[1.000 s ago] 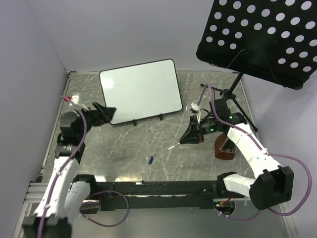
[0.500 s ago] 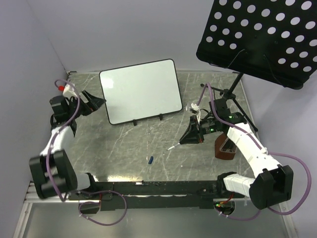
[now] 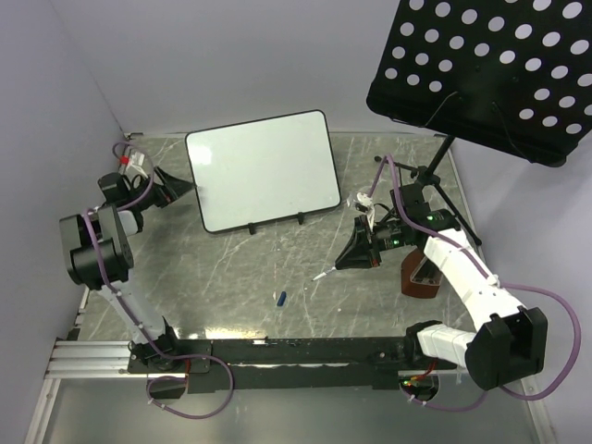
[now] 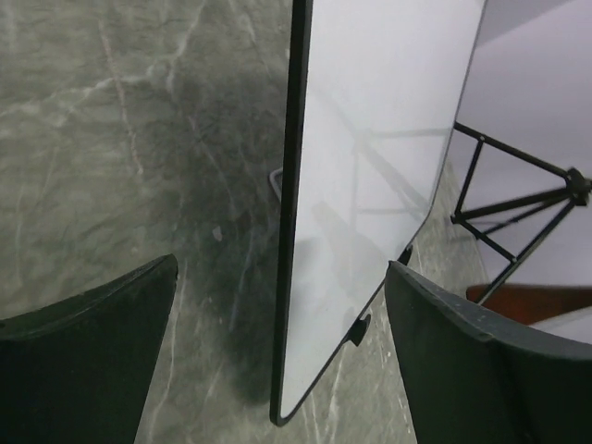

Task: Write a sentence on the whiteboard
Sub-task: Pick up the whiteboard from the whiteboard stand.

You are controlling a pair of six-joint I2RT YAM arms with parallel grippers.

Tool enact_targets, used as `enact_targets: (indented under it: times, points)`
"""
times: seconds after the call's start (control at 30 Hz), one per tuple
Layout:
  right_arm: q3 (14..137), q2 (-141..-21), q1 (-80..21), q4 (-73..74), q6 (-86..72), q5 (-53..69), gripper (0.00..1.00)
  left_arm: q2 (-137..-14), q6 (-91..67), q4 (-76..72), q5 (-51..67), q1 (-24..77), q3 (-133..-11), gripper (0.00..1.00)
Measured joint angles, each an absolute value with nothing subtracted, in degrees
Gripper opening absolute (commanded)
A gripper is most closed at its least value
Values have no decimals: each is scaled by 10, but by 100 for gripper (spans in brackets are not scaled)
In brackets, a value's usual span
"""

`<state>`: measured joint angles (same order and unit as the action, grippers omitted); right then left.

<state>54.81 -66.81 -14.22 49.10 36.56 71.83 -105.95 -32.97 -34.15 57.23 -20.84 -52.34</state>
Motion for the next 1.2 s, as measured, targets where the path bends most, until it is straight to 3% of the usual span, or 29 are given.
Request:
enact_targets:
  times: [0.37,0.5,0.67,0.77,0.97,1.2]
  points:
    - [548,-691,-142,494,371,714,0,-1212,-464,-554,668,-163,-603,66]
    - [548,-698,-142,494,372,713,0,-1238,-505,-604,680,-151,-639,49]
    - [549,-703,-142,495,373,711,0,-1258,-534,-633,692,-145,-660,47]
    - [549,-707,-142,498,374,711,0,-1270,-556,-655,699,-143,-665,42]
    - [551,-707,-142,502,377,711,0,-1293,-607,-696,712,-142,-669,3]
    - [552,-707,-142,505,384,711,0,-1293,-719,-741,731,-135,-687,1]
